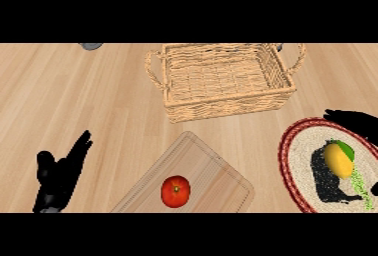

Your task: Pick the lemon from the placemat and place it in the basket

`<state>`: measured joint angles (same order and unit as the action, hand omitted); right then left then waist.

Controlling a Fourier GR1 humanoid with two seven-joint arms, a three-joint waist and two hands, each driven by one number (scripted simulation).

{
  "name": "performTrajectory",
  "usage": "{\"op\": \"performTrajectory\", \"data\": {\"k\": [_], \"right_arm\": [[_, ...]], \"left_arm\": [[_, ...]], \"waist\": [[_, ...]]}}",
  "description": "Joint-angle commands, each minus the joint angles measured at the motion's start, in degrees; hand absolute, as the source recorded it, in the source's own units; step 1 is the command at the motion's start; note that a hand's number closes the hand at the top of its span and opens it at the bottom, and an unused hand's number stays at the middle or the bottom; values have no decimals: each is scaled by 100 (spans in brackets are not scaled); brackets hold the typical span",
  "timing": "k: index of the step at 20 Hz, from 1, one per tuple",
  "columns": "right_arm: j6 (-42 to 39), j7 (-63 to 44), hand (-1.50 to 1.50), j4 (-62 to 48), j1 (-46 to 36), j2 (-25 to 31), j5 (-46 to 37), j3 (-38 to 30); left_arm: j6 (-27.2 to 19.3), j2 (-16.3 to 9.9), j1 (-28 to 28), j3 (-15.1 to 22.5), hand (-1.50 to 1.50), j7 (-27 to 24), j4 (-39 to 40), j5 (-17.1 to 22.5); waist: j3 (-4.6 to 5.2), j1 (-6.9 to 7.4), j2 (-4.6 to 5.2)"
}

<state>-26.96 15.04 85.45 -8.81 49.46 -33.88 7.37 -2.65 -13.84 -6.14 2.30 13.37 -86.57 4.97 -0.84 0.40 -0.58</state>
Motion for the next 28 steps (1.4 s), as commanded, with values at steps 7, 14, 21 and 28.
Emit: {"op": "performTrajectory", "data": {"k": [7,14,21,28], "right_arm": [[6,-252,-150,-427,-174,-227,-784,371],[-1,-84,-150,-398,-104,-375,-829,310],[563,364,-150,-804,240,-531,-1082,256],[1232,861,150,-1203,-169,-626,-1704,506]], "left_arm": [[86,135,-161,-5,0,107,569,-21],[235,41,-510,-98,0,66,386,10],[51,187,-298,-25,0,466,122,-109],[285,113,-237,-169,0,240,541,-42]], "waist": [[87,-19,69],[88,-42,53],[81,-52,57],[80,1,83]]}}
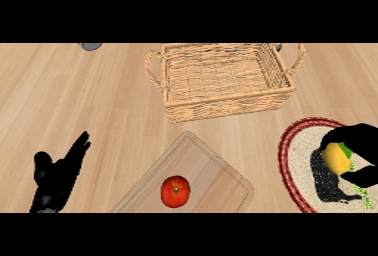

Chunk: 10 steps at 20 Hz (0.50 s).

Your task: Pick the lemon from the placemat and place it in the basket

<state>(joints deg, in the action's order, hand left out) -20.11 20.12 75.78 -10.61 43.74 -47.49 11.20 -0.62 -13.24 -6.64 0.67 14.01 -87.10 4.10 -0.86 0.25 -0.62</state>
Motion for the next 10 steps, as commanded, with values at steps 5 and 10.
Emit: {"op": "performTrajectory", "data": {"k": [5,10], "right_arm": [[883,552,150,-545,-42,-140,-563,76],[574,-566,150,272,-134,-933,-848,499]], "left_arm": [[-25,96,-51,-87,0,163,666,-46],[-12,167,-94,-25,0,247,562,-58]], "waist": [[84,-2,81],[98,-62,49]]}}
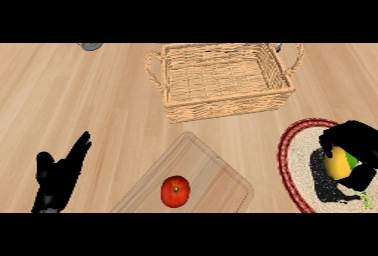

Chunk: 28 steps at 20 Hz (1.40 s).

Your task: Pick the lemon from the placemat and place it in the basket

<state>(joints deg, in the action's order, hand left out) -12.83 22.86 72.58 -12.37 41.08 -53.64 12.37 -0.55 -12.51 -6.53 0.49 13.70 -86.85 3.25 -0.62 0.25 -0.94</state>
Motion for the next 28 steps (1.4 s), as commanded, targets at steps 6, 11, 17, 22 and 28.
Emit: {"op": "performTrajectory", "data": {"k": [6,11,17,22,28], "right_arm": [[-473,-2939,150,1181,-335,-2851,-712,1358],[-75,-4634,150,1679,-364,-4047,-694,1774],[1906,-5580,150,2787,-608,-4094,814,1976],[2783,-7397,150,3398,-1737,-4104,619,2409],[2555,-9460,150,3207,-3572,-4107,78,1953]], "left_arm": [[30,76,-149,111,0,323,241,-18],[75,84,-276,110,0,291,264,-3],[144,12,-203,106,0,216,300,-52],[51,50,15,61,0,500,313,-36],[127,41,-183,87,0,458,239,-31]], "waist": [[116,206,59],[76,166,55],[53,294,81],[83,204,36],[90,161,26]]}}
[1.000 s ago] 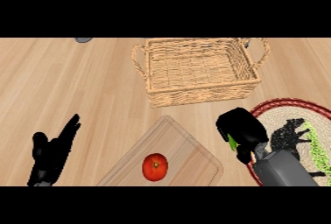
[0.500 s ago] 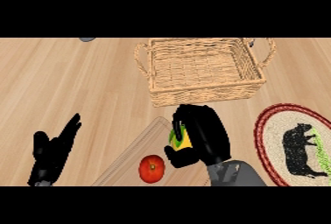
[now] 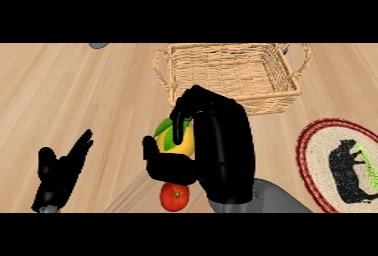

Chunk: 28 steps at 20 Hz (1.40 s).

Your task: Pick the lemon from the placemat and place it in the basket

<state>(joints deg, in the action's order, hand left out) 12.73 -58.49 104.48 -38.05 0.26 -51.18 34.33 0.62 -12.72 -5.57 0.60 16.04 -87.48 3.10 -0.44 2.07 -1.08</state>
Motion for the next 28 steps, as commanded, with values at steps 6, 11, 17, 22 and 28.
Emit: {"op": "performTrajectory", "data": {"k": [6,11,17,22,28], "right_arm": [[-262,-1737,150,-719,-2303,-24,54,-1125],[-499,-1721,150,-1368,-3079,-24,310,-1717],[-510,-907,150,-2431,-3177,-24,247,-2167],[-142,-175,150,-3283,-3134,-24,312,-2334],[519,343,150,-3647,-2946,-25,812,-2899]], "left_arm": [[-58,270,-495,242,0,-25,425,-162],[-7,116,-147,43,0,160,437,-82],[-51,200,-248,-19,0,217,304,-12],[-38,202,-333,-22,0,32,436,-120],[31,229,-59,-75,0,-104,663,-111]], "waist": [[66,-31,77],[57,-125,98],[49,-141,121],[51,-101,145],[49,-144,152]]}}
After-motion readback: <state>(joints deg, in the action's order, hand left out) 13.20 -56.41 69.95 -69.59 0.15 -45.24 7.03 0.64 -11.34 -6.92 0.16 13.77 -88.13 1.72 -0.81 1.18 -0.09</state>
